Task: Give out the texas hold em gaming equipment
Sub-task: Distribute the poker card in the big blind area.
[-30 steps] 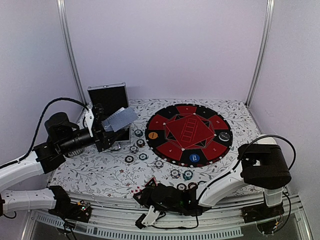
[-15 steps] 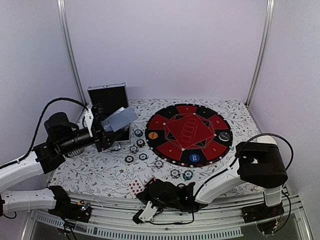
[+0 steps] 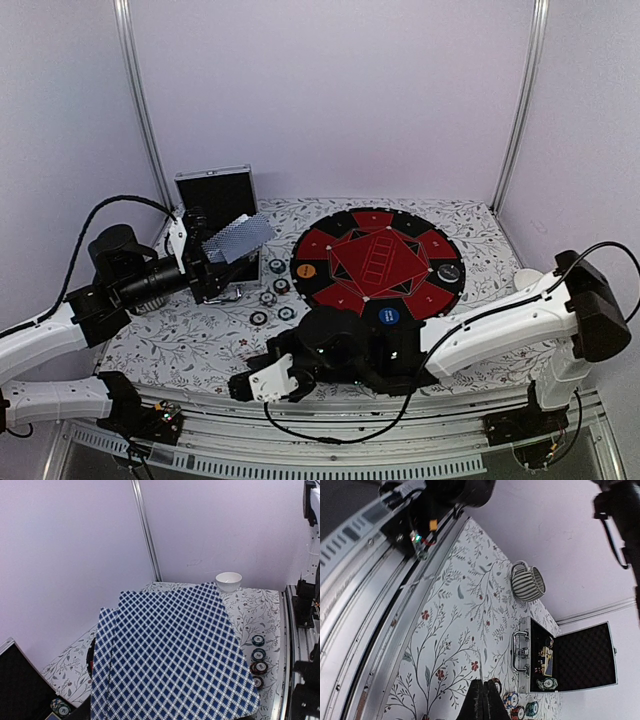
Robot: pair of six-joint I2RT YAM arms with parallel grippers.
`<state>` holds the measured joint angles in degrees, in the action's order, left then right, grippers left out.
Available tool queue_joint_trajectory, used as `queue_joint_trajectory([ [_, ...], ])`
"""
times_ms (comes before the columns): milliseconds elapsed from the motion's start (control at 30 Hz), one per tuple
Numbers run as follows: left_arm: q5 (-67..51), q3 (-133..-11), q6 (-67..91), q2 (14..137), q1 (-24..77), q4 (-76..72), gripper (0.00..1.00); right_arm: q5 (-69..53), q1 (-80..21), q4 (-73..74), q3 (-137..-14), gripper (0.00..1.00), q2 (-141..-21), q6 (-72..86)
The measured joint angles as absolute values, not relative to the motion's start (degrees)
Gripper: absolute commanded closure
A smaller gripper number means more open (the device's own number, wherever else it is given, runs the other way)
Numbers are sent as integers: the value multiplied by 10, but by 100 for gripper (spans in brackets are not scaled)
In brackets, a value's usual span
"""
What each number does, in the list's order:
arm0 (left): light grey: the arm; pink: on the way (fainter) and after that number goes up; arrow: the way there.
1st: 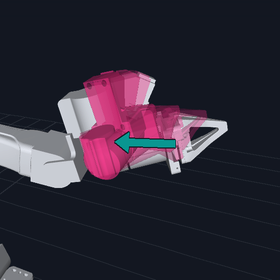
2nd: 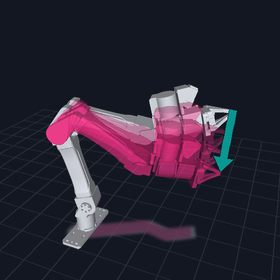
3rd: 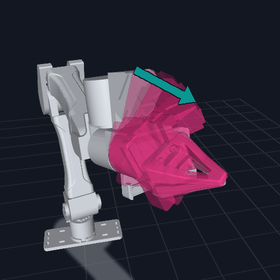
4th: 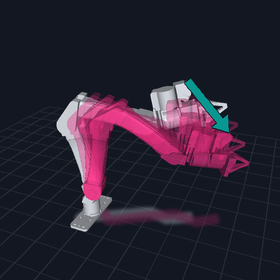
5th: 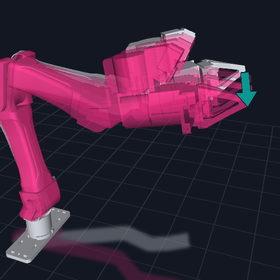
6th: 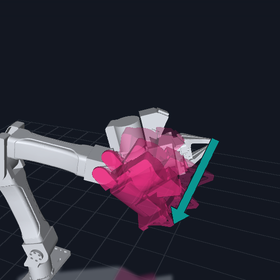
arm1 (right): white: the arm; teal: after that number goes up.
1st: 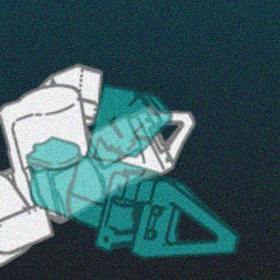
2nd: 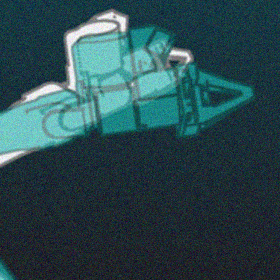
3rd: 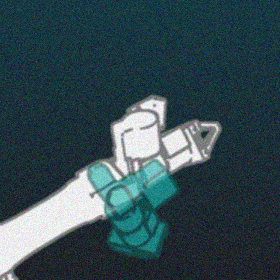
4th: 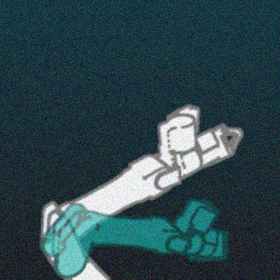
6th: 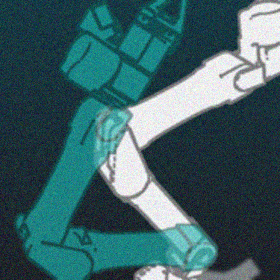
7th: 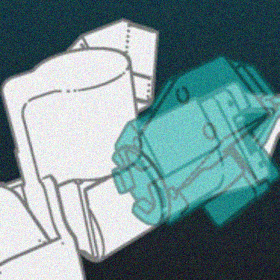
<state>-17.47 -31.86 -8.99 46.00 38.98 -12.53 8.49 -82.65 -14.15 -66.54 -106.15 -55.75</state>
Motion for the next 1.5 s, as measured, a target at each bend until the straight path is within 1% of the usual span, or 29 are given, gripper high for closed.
queue_joint_trajectory([
  [133,-173,-319,-90,460,390,-125,46,44,-809,-109,-669,98,-986,-436],
  [267,-170,-319,-90,460,390,-125,46,-5,-765,-65,-661,98,-926,-307],
  [567,-161,-319,-91,463,389,-126,46,-70,-612,-1,-543,98,-713,-65],
  [700,-160,-319,-94,469,389,-126,46,-88,-537,20,-517,98,-648,6],
  [767,-160,-319,-95,473,389,-125,46,-103,-493,26,-514,98,-637,36],
  [900,-160,-319,-96,479,389,-125,46,-153,-401,44,-526,98,-659,83],
  [1133,-159,-318,-105,481,389,-126,46,-242,-305,133,-633,98,-791,91],
  [1267,-163,-311,-109,481,389,-130,46,-272,-283,161,-672,98,-843,81],
  [1500,-173,-302,-110,484,389,-130,46,-314,-284,196,-724,98,-926,44],
])
